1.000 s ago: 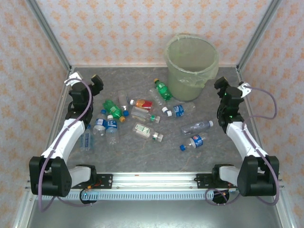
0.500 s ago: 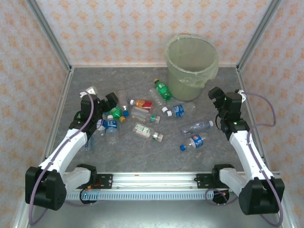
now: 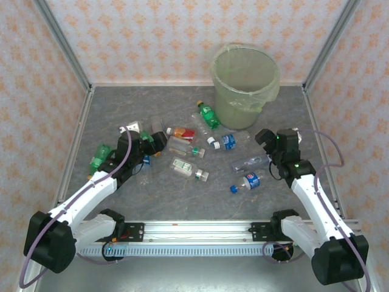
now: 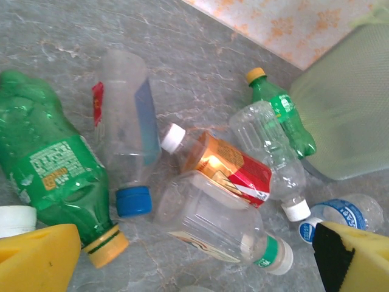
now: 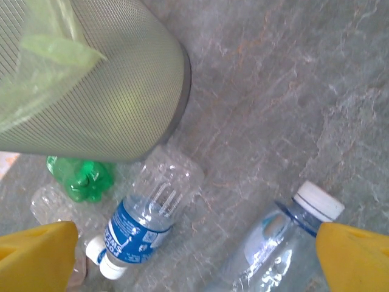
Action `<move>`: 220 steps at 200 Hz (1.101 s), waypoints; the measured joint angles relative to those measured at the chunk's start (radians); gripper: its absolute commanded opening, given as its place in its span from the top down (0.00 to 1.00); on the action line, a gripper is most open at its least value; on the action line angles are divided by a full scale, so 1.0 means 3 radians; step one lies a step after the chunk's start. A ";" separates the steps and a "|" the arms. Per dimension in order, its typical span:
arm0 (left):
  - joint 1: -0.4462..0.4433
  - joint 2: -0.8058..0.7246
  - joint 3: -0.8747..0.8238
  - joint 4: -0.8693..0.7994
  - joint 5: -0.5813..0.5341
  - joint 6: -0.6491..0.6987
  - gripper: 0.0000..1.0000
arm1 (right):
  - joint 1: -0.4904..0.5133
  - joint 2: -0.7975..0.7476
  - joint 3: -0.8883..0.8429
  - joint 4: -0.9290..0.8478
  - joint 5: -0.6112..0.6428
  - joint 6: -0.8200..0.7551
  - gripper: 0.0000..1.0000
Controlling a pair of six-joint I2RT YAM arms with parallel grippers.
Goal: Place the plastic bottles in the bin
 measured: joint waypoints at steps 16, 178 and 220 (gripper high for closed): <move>-0.0071 0.0000 0.0000 0.0000 -0.0017 0.0000 0.01 | 0.0067 -0.0001 -0.0045 -0.0050 -0.0018 0.0062 0.00; -0.0586 0.0013 0.0209 -0.0150 -0.0150 -0.0039 0.01 | 0.0174 -0.0252 -0.0440 -0.0729 -0.0421 0.0552 0.14; -0.0587 0.0009 0.0272 -0.0158 -0.0151 -0.0037 0.01 | 0.0174 -0.0392 -0.0467 -0.0956 -0.0473 0.0586 0.13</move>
